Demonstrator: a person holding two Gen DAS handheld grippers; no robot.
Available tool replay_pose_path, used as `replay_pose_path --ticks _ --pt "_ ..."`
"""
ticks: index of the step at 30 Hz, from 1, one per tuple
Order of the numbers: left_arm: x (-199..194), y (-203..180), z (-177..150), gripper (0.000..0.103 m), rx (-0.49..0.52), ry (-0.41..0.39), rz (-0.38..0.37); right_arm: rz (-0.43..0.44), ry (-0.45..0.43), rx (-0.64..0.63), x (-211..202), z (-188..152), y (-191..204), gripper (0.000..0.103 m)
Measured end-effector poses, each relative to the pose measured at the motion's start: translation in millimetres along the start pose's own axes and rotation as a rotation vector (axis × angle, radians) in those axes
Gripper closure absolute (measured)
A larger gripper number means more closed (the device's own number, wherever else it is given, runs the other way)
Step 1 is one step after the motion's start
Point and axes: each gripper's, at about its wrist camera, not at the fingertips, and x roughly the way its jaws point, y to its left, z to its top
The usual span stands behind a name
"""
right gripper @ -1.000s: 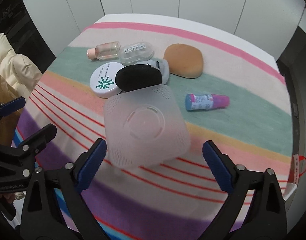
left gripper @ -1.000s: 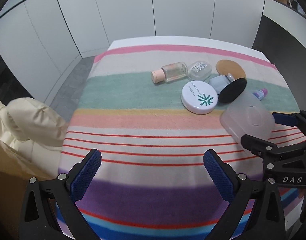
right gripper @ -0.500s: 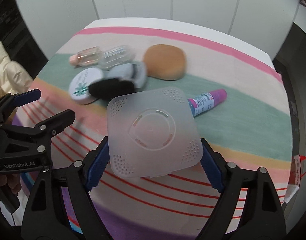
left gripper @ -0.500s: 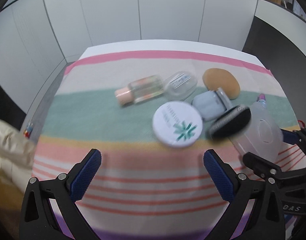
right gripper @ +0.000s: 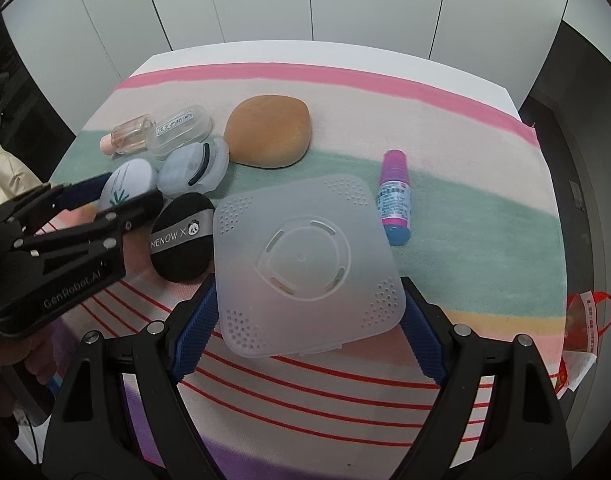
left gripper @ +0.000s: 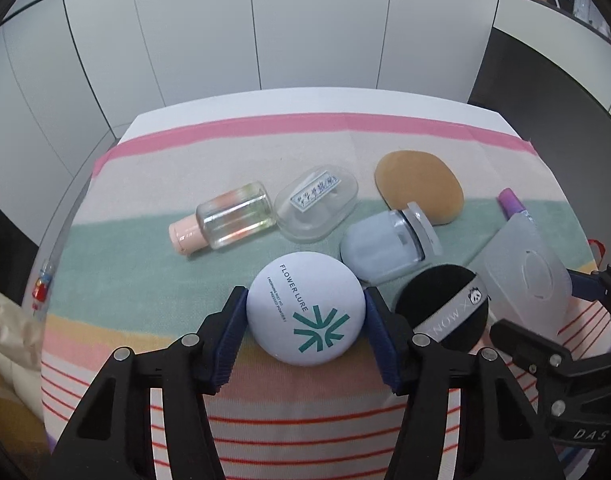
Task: Organize objects
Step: 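Grasp the white cushion compact with the left tool while the right tool grasps the clear plastic case, then carry the white compact with the left tool while the right tool carries the clear case toward the cardboard box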
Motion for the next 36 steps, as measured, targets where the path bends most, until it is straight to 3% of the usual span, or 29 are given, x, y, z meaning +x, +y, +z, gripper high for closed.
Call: replay_pose_path --ticks 5,14,27,36 --pt "-10.7 10.1 -9.1 0.045 -0.046 0.035 0.017 0.010 0.006 0.021 -9.9 0.7 -1.5 0.016" --pt "-64.5 21.8 -15.6 0.045 -0.106 0.034 0.005 0.001 -0.018 0.029 -55.1 4.9 -5.5 0.017" --pt "-166.4 13.9 -42.7 0.045 -0.132 -0.044 -0.005 0.007 -0.067 -0.019 -136.9 -19.6 9.6 0.017" --pt "-231.2 24.2 -67.4 0.045 -0.109 -0.112 0.046 0.012 -0.113 -0.043 -192.3 -36.7 20.3 0.017"
